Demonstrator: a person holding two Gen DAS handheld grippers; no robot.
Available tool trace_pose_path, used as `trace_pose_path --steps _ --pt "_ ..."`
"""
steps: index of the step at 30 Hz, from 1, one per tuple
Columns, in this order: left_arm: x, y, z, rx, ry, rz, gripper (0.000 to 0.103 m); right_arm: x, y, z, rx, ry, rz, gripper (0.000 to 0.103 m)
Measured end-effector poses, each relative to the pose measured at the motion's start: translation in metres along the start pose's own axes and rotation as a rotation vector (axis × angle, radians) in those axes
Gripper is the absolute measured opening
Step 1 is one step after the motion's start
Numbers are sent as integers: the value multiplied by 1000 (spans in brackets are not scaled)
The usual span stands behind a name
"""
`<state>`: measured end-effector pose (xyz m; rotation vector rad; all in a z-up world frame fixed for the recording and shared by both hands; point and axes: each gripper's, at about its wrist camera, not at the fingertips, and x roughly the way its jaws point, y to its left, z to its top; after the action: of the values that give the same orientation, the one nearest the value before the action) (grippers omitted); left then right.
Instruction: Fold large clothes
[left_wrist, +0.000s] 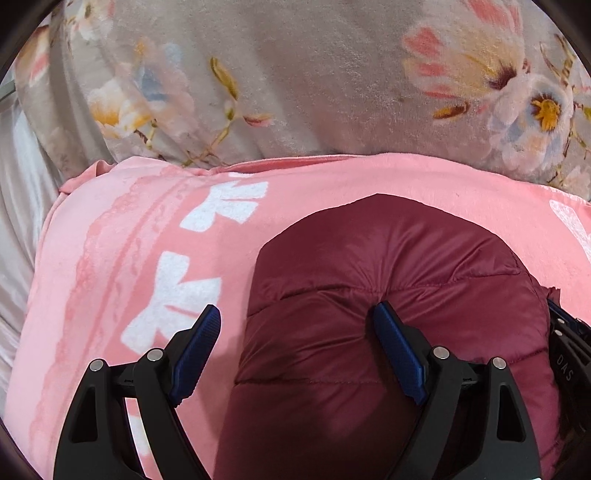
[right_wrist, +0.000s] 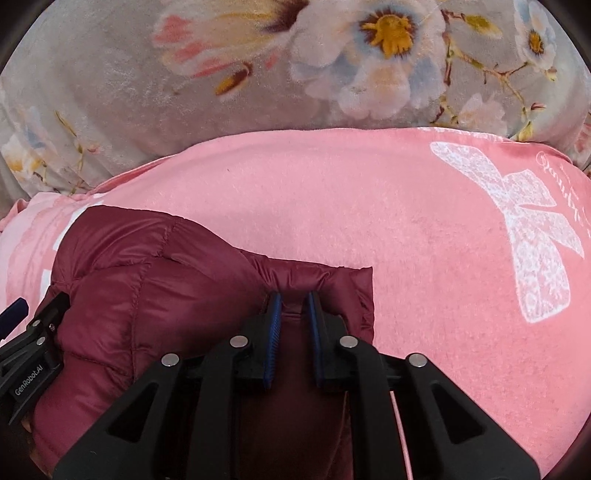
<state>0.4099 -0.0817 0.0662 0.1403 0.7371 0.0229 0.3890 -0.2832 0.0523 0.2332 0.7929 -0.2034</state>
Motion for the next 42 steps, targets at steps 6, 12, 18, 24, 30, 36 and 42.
trace_pose_path --steps 6,12,18,24,30,36,42 --pt "13 -2 0 -34 5 -37 84 8 -2 -1 21 16 10 13" --pt "16 -3 0 -36 5 -40 84 11 0 0 11 26 -5 13" --pt "17 -6 0 -29 5 -28 84 11 1 0 10 35 -18 13" --pt "16 -7 0 -21 4 -16 84 10 0 2 10 43 -12 14" --pt "-21 10 -8 11 40 -60 84 -66 -9 -14 22 6 80 17" --pt "-71 32 -58 9 131 -129 84 -119 6 -66 -59 48 99 18" --pt "-81 40 -106 -19 170 -141 89 -111 10 -107 -92 55 -14 17"
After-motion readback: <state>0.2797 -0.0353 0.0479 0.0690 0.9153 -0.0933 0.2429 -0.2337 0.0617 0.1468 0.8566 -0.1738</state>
